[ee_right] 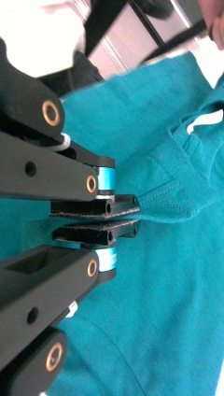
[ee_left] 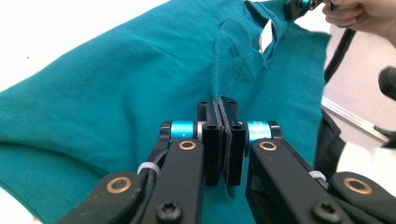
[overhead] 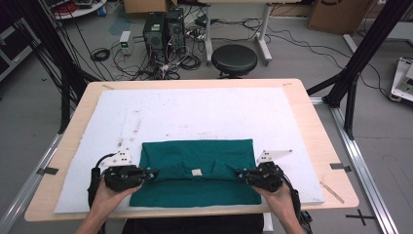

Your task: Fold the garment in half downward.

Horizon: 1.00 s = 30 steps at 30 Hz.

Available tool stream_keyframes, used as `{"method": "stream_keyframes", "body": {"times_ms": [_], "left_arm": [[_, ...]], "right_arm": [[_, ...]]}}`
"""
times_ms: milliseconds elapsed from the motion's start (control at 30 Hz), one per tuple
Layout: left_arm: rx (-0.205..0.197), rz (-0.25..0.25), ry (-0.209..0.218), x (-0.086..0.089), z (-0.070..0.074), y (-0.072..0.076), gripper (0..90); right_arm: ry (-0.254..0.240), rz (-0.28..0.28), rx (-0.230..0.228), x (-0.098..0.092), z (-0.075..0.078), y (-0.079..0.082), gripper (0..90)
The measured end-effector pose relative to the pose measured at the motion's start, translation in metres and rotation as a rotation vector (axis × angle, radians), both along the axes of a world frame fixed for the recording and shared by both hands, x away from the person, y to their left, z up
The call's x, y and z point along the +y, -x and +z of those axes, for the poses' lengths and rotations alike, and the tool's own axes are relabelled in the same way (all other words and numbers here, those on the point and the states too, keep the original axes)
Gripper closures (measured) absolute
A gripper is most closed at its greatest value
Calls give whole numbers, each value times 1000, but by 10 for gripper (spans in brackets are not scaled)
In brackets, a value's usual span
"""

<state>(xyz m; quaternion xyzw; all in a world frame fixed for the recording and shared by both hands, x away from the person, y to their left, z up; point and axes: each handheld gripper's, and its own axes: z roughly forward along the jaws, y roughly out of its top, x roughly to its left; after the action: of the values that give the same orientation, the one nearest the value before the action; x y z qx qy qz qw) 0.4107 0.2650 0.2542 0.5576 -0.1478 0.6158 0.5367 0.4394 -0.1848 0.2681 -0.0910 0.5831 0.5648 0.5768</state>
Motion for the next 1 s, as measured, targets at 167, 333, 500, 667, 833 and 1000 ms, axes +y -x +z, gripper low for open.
{"method": "stream_keyframes", "body": {"times_ms": [167,333,500,667,833,1000], "left_arm": [[21,24,-23,1,-10,-7,884],[31,32,-31,4,-18,-13,885],[50,12,-39,7,-18,-14,858],[10,-84,-14,7,-12,-1,679],[-40,27,35,-16,-4,-4,630],[-26,84,2,-33,-4,-16,614]], "right_arm": [[37,-21,8,0,-13,-5,882],[45,-21,20,0,-20,-9,881],[62,-23,27,0,-22,-11,819],[14,19,14,-9,-19,-4,731],[-19,18,-6,2,-7,1,657],[-4,-22,-5,19,-3,-5,621]]}}
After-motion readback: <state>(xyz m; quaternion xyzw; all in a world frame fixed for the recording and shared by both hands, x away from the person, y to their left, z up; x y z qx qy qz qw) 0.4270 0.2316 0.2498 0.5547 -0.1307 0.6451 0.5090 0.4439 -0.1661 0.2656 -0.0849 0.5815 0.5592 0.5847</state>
